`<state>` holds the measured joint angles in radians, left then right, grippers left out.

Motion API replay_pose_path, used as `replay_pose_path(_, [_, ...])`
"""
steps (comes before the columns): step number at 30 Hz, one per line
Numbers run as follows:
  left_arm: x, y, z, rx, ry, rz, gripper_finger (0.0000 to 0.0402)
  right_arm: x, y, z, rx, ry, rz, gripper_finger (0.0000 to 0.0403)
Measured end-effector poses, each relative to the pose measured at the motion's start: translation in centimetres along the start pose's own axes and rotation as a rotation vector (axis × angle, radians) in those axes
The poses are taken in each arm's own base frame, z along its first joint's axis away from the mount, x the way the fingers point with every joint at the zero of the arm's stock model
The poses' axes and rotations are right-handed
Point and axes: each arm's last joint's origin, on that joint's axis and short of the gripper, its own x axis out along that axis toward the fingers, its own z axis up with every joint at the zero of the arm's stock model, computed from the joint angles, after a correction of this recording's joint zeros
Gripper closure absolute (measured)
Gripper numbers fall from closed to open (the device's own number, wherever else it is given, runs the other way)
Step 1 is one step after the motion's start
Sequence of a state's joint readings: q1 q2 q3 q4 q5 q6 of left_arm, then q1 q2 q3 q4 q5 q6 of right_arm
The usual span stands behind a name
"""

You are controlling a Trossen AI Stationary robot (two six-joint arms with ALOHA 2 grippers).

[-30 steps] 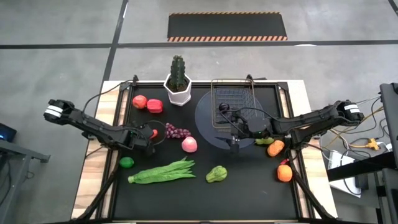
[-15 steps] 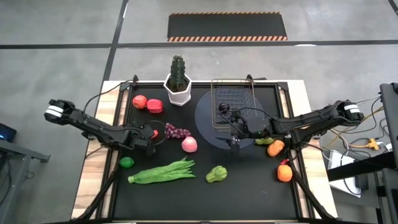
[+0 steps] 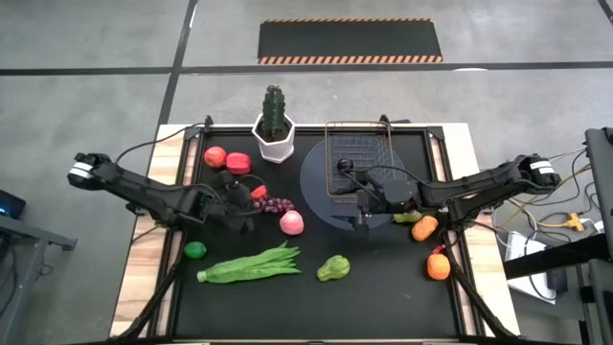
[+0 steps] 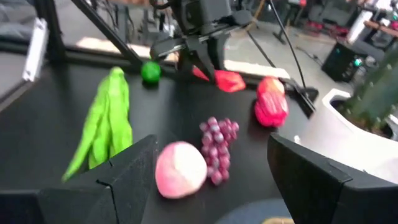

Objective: Build produce basket
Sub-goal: Put the orange carrot into the gold wire basket

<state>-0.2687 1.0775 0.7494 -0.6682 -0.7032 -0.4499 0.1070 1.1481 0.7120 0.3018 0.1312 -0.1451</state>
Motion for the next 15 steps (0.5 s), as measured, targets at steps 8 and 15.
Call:
replay_pose_path(8, [-2.0, -2.5, 4.9, 0.081, -0.465, -0.144, 0.0375, 0.6, 0.3, 0.1, -0.008, -0.165, 0.04, 0.0117])
replay_pose_path(15, [-1.0, -4.4, 5.3, 0.062, -0.781, -0.222, 0.0375, 2.3, 0.7, 0.1, 0.003, -0.364, 0.067, 0.0117])
